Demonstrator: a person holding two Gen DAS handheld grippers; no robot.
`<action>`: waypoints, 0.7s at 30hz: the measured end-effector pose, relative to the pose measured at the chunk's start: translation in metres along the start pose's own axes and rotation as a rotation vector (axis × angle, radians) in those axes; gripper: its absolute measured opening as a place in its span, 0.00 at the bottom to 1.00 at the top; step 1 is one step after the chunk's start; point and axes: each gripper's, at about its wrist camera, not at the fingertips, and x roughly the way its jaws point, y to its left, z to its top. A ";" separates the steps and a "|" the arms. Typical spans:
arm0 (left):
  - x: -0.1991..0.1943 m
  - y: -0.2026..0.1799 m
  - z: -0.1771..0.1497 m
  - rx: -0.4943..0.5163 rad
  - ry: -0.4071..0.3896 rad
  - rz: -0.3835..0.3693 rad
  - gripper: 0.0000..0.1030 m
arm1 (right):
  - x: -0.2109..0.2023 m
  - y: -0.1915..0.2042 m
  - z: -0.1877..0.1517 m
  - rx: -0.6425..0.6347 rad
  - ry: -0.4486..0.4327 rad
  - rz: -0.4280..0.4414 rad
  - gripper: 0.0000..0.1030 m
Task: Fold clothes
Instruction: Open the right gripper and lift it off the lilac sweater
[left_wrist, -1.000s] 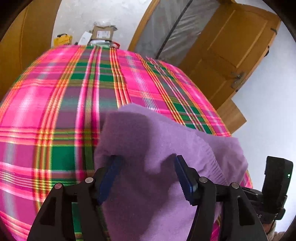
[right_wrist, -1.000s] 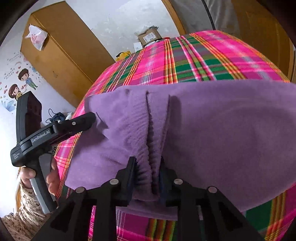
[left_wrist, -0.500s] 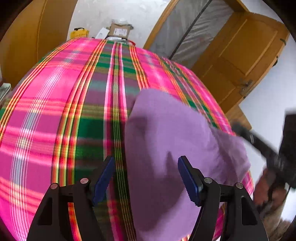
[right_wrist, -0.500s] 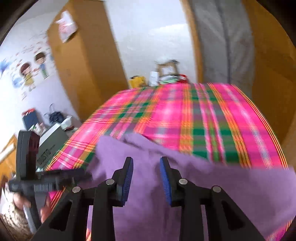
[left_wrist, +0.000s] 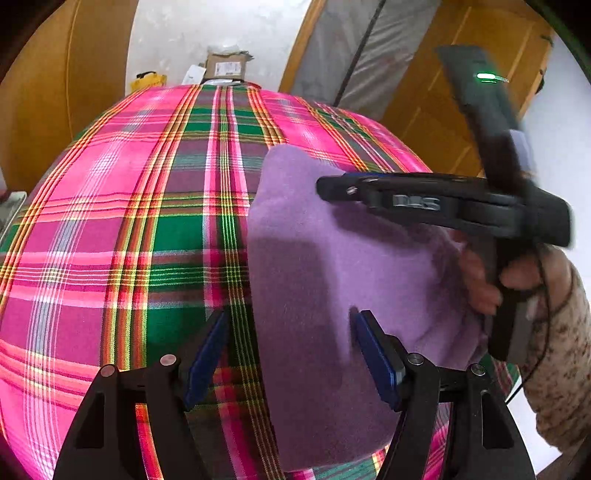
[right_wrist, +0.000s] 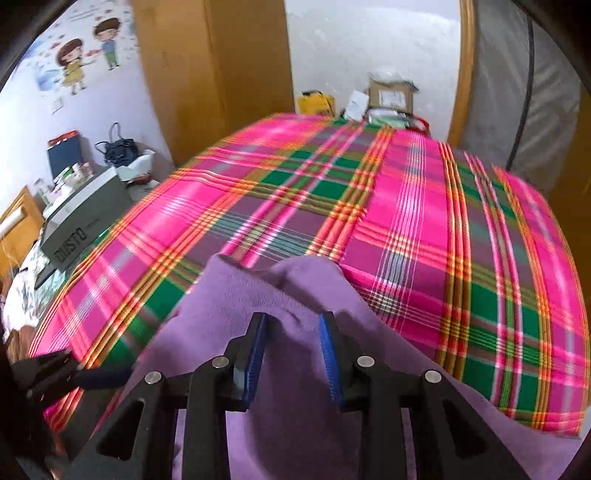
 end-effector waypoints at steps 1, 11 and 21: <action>-0.001 0.000 -0.001 0.006 -0.002 0.002 0.70 | 0.004 -0.003 -0.001 0.007 0.023 -0.012 0.30; 0.002 0.009 0.007 -0.027 0.008 -0.046 0.70 | -0.019 -0.013 -0.010 0.114 -0.030 0.052 0.30; 0.015 0.038 0.043 -0.148 0.051 -0.148 0.70 | -0.096 0.013 -0.086 0.042 -0.205 0.099 0.31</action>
